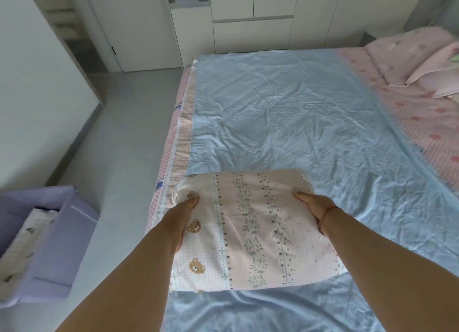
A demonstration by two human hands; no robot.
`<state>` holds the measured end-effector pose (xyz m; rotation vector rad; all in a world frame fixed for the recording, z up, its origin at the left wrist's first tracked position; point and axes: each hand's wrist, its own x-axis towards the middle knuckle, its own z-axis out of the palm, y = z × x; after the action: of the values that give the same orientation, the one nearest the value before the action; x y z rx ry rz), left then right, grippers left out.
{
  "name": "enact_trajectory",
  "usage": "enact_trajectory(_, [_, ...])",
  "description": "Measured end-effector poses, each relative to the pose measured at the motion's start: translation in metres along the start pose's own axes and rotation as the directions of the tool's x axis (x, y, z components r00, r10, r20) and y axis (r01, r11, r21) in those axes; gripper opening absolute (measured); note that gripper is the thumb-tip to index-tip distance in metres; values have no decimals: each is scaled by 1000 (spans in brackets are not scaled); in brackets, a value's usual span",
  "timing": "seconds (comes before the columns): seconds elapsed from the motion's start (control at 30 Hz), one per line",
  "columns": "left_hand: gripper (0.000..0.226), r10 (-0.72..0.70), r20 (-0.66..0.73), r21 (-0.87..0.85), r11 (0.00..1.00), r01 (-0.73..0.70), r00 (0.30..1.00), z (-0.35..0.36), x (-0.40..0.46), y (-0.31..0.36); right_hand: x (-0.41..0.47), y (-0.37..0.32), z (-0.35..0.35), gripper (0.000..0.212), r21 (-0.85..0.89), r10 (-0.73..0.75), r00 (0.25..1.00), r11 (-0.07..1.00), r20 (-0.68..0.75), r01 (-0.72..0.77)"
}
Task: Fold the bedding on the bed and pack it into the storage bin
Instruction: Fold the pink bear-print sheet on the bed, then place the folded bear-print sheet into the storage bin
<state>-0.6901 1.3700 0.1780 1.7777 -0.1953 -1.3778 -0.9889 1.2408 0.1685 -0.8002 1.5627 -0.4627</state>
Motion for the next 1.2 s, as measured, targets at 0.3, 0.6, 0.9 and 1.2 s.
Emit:
enact_trajectory(0.3, [62, -10, -188, -137, 990, -16, 982, -90, -65, -10, -41, -32, 80, 82, -90, -64, 978, 993, 198, 83])
enact_trajectory(0.6, [55, -31, -353, -313, 946, -87, 935, -184, -123, -39, -96, -40, 190, 74, -228, -94, 927, 956, 363, 186])
enact_trajectory(0.9, [45, -69, -456, -425, 893, -149, 887, -338, -156, -63, -164, -21, 365, 67, -286, -127, 854, 908, 505, 305])
enact_trajectory(1.2, [39, -68, -464, -429, 890, -157, 883, -542, -154, -57, -235, 7, 555, 59, -307, -89, 861, 912, 501, 273])
